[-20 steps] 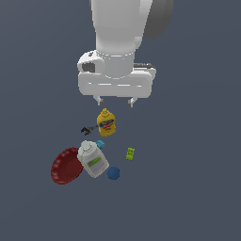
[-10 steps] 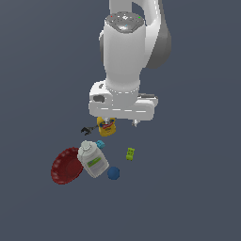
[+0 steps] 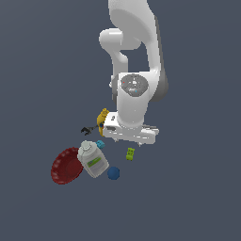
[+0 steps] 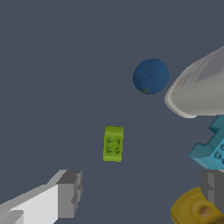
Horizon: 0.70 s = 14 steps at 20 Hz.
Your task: Pick up a designated object from a clutter of objects.
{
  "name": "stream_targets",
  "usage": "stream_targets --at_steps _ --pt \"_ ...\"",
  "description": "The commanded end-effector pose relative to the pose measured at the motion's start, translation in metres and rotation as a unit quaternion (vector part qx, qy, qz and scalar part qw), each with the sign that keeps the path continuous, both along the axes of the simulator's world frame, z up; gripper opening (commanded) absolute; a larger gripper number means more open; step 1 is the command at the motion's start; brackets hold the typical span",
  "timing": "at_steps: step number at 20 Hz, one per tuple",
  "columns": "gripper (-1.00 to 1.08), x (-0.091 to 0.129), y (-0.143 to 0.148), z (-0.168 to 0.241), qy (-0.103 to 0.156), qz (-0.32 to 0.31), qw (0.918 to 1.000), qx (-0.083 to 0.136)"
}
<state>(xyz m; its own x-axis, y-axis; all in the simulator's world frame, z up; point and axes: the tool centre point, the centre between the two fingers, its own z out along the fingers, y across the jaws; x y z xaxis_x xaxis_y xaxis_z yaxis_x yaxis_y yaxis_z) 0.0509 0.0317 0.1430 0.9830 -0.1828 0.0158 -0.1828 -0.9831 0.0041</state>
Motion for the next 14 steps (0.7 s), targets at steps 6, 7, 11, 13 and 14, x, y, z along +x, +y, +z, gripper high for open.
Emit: stream_targets --at_steps 6,7,11,13,14 --pt "1.00 -0.003 0.014 -0.059 0.005 -0.024 0.9997 0.003" --pt "1.00 -0.004 0.015 -0.064 0.006 -0.026 0.9996 0.003" --pt "1.00 -0.005 0.018 -0.077 0.007 -0.032 0.9995 0.004" --pt "1.00 -0.006 0.019 -0.080 0.007 -0.033 0.9994 0.004" --pt "1.00 -0.006 0.019 -0.080 0.007 -0.033 0.9994 0.004"
